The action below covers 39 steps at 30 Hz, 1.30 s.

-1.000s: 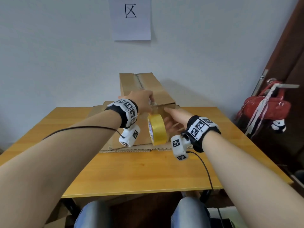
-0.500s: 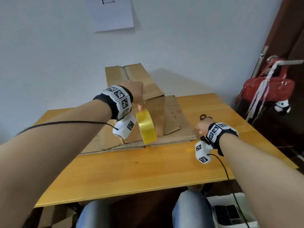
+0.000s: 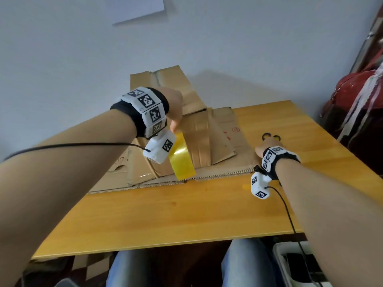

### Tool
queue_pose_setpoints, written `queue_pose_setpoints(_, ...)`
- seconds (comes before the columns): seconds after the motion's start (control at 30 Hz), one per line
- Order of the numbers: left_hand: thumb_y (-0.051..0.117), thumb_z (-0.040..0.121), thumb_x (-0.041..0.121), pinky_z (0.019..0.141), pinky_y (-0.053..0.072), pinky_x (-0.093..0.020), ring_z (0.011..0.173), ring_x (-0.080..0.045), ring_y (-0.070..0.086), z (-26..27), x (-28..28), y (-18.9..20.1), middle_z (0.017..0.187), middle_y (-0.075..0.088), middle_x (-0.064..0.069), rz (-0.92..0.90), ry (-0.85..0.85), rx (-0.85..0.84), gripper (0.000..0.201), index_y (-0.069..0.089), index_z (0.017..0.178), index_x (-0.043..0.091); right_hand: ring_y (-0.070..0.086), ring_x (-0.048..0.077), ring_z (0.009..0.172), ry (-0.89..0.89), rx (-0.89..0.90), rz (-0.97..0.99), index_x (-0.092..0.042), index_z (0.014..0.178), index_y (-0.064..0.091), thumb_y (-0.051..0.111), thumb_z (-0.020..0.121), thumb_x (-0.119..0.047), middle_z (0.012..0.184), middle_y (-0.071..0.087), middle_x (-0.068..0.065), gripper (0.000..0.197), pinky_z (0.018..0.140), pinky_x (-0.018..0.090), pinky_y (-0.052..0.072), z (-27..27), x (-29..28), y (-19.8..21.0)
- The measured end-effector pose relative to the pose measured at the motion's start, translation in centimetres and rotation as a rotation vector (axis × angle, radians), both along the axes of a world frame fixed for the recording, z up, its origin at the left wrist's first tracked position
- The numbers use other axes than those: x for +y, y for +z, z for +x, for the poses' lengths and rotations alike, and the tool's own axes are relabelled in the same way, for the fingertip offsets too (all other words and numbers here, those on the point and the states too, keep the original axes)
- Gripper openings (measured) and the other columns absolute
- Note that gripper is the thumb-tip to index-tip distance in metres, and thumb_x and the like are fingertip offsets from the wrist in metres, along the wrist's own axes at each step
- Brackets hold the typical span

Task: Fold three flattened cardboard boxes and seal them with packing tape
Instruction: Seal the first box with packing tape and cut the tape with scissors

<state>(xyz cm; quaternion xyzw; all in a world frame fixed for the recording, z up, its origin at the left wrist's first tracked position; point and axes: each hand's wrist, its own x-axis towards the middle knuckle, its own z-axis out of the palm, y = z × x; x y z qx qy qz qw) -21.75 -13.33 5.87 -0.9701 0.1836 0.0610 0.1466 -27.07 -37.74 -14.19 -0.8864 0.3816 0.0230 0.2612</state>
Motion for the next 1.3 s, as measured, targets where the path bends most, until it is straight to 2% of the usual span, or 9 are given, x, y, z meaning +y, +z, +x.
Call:
queue_pose_setpoints(0.2,0.087,0.074,0.024,0.072,0.048,-0.037,0.095,-0.03,0.062,0.6,-0.4,-0.1,0.11,0.065,-0.013,0.055,0.003,0.004,0.064,0.054,0.125,0.002,0.054,0.025,0.058,-0.053,-0.056,-0.098,-0.001,0.077,0.065,0.062,0.097,-0.016,0.069,0.061,0.012,0.025,0.057,0.031,0.042,-0.1,-2.0,-1.4)
queue_pose_setpoints(0.47,0.088,0.072,0.024,0.067,0.045,-0.035,0.091,-0.029,0.061,0.2,0.5,-0.1,0.108,0.065,-0.014,-0.013,-0.017,0.006,0.063,0.056,0.121,0.001,0.05,0.023,0.057,-0.134,0.012,0.137,-0.004,0.077,0.06,0.066,0.084,-0.011,0.072,0.06,0.01,0.012,0.051,0.025,0.038,-1.8,-1.7,-0.9)
queue_pose_setpoints(0.57,0.087,0.074,0.022,0.068,0.044,-0.034,0.09,-0.028,0.058,-0.3,1.2,-0.2,0.112,0.064,-0.014,-0.064,-0.031,0.005,0.062,0.055,0.123,0.001,0.047,0.022,0.057,-0.201,-0.095,0.195,-0.005,0.071,0.053,0.063,0.094,-0.019,0.068,0.055,0.01,0.03,0.055,0.029,0.039,-2.2,-1.1,-0.2)
queue_pose_setpoints(0.7,0.087,0.074,0.023,0.078,0.049,-0.038,0.094,-0.028,0.055,-0.9,2.5,-0.4,0.117,0.061,-0.013,-0.157,-0.07,-0.01,0.066,0.051,0.127,0.006,0.051,0.022,0.055,-0.227,-0.33,0.311,0.002,0.087,0.068,0.067,0.095,-0.025,0.071,0.062,0.011,0.028,0.055,0.03,0.041,-3.0,0.9,2.2)
queue_pose_setpoints(0.83,0.086,0.075,0.024,0.089,0.054,-0.044,0.103,-0.03,0.058,-1.4,3.8,-0.6,0.116,0.06,-0.013,-0.244,-0.126,-0.036,0.065,0.048,0.126,0.01,0.043,0.017,0.036,-0.12,-0.548,0.464,-0.005,0.075,0.068,0.063,0.092,-0.016,0.05,0.06,0.006,0.021,0.04,0.023,0.034,-3.6,4.9,5.8)
queue_pose_setpoints(0.93,0.084,0.076,0.024,0.088,0.055,-0.045,0.1,-0.031,0.06,-1.6,4.7,-1.0,0.112,0.061,-0.012,-0.31,-0.155,-0.045,0.058,0.051,0.121,0.01,0.051,0.019,0.04,0.026,-0.623,0.555,-0.006,0.084,0.069,0.064,0.091,-0.023,0.061,0.068,0.006,0.019,0.042,0.023,0.033,-3.9,8.2,8.9)
queue_pose_setpoints(1.07,0.08,0.077,0.033,0.089,0.052,-0.046,0.085,-0.024,0.063,-1.5,6.2,-1.8,0.104,0.062,-0.003,-0.416,-0.184,-0.08,0.045,0.054,0.111,0.02,0.055,0.019,0.041,0.22,-0.666,0.431,-0.011,0.086,0.066,0.057,0.098,-0.038,0.065,0.072,0.006,0.031,0.041,0.022,0.036,-4.3,12.3,12.5)
queue_pose_setpoints(1.17,0.073,0.079,0.041,0.095,0.047,-0.044,0.094,-0.024,0.061,-1.0,7.1,-2.9,0.109,0.056,0.002,-0.468,-0.245,-0.118,0.038,0.055,0.109,0.026,0.053,0.019,0.039,0.305,-0.772,0.45,-0.01,0.089,0.068,0.054,0.101,-0.037,0.065,0.072,0.007,0.033,0.038,0.021,0.035,-4.5,14.6,14.5)
queue_pose_setpoints(1.3,0.077,0.077,0.039,0.088,0.051,-0.042,0.096,-0.024,0.058,-0.1,8.6,-4.2,0.12,0.049,0.001,-0.588,-0.346,-0.149,0.041,0.061,0.112,0.023,0.056,0.02,0.043,0.415,-0.798,0.532,-0.007,0.091,0.07,0.06,0.099,-0.035,0.073,0.075,0.008,0.03,0.039,0.023,0.04,-4.6,17.4,15.4)
